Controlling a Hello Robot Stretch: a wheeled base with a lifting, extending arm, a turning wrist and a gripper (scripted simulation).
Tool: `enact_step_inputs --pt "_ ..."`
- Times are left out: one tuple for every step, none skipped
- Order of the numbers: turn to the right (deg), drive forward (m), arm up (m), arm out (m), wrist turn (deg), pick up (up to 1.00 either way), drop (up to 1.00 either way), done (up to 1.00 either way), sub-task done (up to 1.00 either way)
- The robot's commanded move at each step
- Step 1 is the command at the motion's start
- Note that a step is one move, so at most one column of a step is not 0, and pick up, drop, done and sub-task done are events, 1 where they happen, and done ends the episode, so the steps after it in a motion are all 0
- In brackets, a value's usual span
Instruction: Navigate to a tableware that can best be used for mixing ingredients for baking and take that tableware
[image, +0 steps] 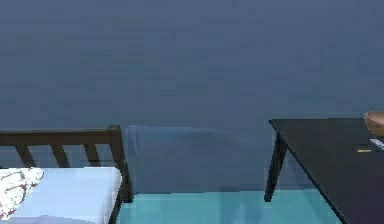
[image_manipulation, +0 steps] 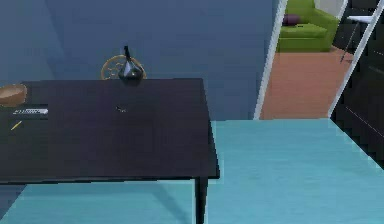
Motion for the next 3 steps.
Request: enact_step_inputs --pt "0.0 0.45 0.0 0.0 0.0 0.0 0.0 0.0 0.0" --pt "-27.0 0.0 0.0 0.0 0.0 0.0 0.0 0.0 0.0" --pt "45.0 0.0 0.0 0.0 0.0 0.0 0.0 0.0 0.0"
